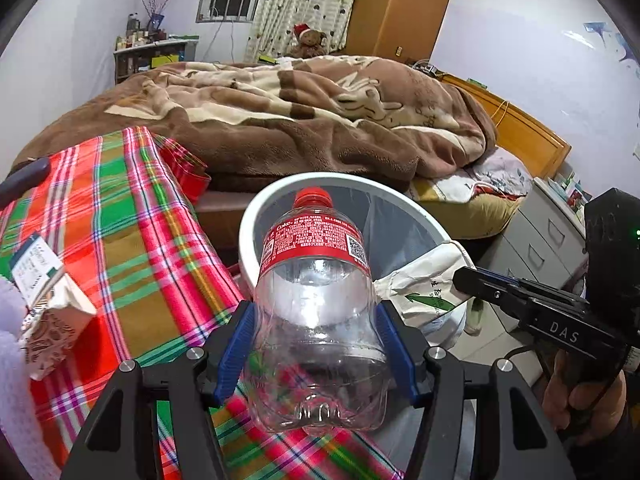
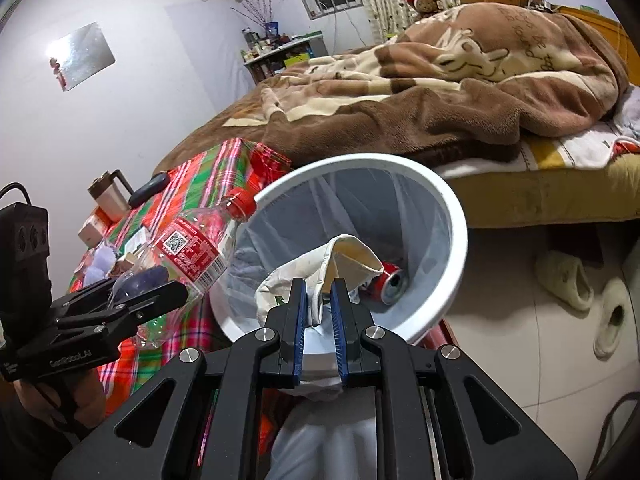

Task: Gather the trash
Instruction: 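Drop the paper bag into the bin with the right gripper while the left drops the bottle, then move both open grippers back over the plaid cloth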

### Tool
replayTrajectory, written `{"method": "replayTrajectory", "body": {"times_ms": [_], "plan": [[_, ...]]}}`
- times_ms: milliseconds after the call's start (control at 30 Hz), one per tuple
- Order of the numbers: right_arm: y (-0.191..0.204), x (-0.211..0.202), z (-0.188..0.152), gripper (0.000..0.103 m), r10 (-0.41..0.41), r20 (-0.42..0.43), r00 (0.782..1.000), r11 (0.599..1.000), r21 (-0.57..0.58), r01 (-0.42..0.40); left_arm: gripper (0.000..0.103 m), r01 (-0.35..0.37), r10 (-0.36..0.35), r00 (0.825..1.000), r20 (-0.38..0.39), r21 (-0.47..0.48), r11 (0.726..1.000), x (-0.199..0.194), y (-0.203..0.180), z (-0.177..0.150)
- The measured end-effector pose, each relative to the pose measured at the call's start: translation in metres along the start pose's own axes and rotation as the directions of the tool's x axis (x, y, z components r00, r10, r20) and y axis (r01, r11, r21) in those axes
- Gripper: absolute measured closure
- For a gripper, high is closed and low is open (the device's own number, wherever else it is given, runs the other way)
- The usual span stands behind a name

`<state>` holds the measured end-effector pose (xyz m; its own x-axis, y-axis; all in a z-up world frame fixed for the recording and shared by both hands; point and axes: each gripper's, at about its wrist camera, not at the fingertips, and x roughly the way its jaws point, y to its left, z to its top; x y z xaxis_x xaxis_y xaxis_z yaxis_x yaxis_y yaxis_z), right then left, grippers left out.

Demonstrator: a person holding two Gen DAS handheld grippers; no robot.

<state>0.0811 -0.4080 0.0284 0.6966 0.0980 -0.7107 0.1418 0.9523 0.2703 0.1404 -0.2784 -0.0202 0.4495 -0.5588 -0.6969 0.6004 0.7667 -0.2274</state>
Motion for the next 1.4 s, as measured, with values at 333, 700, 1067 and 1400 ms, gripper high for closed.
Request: {"method": "replayTrajectory", "body": {"times_ms": [333, 700, 1067, 1400], "plan": [[-0.005, 0.005, -0.001, 0.086, -0.017, -0.035, 0.999, 1.0, 0.02, 0.018, 0.041, 0.015, -0.015, 1.0, -0.022, -0.003, 1.0, 0.015, -0.002, 0.004], [-0.005, 0.0, -0.001, 0.064, -0.038, -0.015, 0.999, 0.999, 0.011, 0.038, 0.041, 0.035, -0.035, 0.999, 0.011, 0.003, 0.999, 0.013, -0.006, 0.015], [0.001, -0.004, 0.001, 0.059, -0.021, 0.005, 1.0, 1.0, 0.001, 0.021, 0.036, 0.026, -0.025, 0.997, 0.07, -0.014, 1.0, -0.011, -0.001, 0.016], [0.016, -0.01, 0.001, 0.059, 0.011, 0.02, 1.0, 0.999, -0.03, -0.01, 0.036, 0.0, 0.003, 0.997, 0.078, -0.047, 0.999, -0.033, 0.011, -0.001]]}}
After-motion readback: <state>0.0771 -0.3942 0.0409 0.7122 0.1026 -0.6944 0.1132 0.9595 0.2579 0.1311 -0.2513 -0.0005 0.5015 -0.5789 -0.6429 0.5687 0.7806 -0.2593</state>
